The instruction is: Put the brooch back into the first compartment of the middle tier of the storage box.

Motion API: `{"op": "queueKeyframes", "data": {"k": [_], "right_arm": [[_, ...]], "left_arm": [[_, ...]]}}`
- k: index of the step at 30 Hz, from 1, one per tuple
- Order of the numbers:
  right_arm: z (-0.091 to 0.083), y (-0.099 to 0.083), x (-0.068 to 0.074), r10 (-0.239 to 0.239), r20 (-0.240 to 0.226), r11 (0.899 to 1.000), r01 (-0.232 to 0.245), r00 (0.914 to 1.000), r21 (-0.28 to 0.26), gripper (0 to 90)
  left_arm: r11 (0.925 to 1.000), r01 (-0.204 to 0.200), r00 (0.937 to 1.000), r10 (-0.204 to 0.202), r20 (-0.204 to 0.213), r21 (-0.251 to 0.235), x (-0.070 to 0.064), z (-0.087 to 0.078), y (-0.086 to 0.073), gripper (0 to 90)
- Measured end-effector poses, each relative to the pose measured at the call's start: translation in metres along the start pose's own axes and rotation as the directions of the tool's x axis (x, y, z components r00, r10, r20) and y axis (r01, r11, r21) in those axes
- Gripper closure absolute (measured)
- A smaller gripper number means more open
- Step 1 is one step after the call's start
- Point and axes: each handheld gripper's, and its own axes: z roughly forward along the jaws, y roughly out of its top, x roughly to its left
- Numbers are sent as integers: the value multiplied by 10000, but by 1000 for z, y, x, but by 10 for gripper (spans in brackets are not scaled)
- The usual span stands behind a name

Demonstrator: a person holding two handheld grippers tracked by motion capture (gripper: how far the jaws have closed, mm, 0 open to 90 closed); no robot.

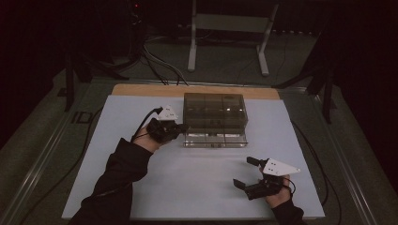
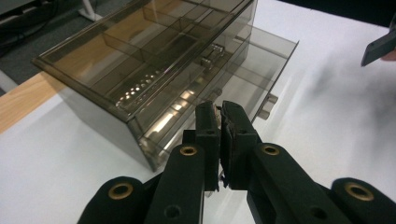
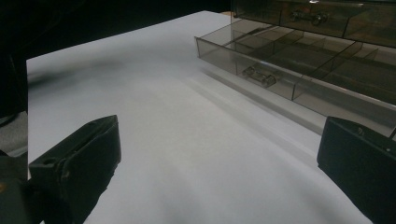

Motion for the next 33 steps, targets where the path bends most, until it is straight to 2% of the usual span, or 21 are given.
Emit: {"op": "queueKeyframes", "data": {"k": [8,17,33], "right_arm": [[0,0,0,-26,3,10000,26,10000,-1,0],[0,0,0,3,-10,10000,-3,10000,-4,0],[0,0,0,-15,-26,10000,15,10000,-24,0]], "left_arm": [[10000,-95,9997,95,212,-21,-2,11,3,874],[9998,165,9987,-160,474,-97,-2,27,-2,874],[9992,392,9962,-386,782,-64,-2,52,-7,874]]}}
